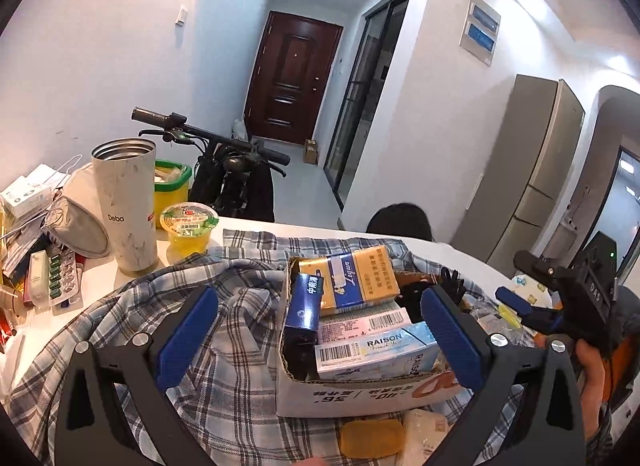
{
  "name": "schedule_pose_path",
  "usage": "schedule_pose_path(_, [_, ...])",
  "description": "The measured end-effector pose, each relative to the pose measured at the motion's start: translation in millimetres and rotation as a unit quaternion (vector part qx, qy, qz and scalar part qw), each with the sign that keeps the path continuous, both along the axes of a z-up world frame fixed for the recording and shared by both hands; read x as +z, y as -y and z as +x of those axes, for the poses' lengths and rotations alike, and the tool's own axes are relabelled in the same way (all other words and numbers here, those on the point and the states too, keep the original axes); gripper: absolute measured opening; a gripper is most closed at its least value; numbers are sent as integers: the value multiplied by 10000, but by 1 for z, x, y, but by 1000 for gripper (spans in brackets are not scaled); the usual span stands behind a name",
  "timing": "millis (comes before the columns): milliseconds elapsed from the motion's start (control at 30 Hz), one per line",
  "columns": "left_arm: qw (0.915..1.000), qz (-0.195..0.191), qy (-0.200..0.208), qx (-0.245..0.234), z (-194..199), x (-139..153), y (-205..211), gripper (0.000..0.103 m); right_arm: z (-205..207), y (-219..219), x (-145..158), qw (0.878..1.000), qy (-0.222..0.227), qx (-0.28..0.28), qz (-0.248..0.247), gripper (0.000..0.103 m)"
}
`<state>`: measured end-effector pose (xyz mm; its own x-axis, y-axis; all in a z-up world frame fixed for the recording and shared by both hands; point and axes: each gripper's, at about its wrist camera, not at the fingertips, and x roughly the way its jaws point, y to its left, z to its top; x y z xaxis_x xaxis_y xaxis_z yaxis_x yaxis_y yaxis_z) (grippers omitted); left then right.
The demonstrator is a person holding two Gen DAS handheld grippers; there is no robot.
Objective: Organize objects
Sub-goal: 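Lower the Manhua packet into the cardboard box while the right gripper releases the black cable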
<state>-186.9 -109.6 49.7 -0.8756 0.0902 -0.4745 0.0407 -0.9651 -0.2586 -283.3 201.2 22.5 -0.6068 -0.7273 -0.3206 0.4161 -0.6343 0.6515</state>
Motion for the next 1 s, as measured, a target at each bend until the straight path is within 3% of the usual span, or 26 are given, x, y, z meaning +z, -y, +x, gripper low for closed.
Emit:
schedule_pose_path(200, [9997, -203, 30, -151, 3, 4, -10, 103, 7, 6, 9, 9996, -231, 5, 174, 102])
schedule_pose_path(400, [9990, -318, 64, -295, 6, 6, -21, 103, 7, 9, 6, 9996, -186, 62, 207, 102])
schedule_pose_path(567, [9992, -157, 130, -356, 4, 3, -21, 103, 10, 5, 10, 9996, -228, 39, 166, 102])
schedule_pose_path(800, [9998, -124, 157, -77, 0, -6, -18, 103, 14, 6, 13, 9991, -356, -50, 215, 102])
schedule_pose_path(1000, [9988, -463, 103, 150, -1, -9, -22, 103, 15, 9, 14, 9986, -432, -41, 306, 102])
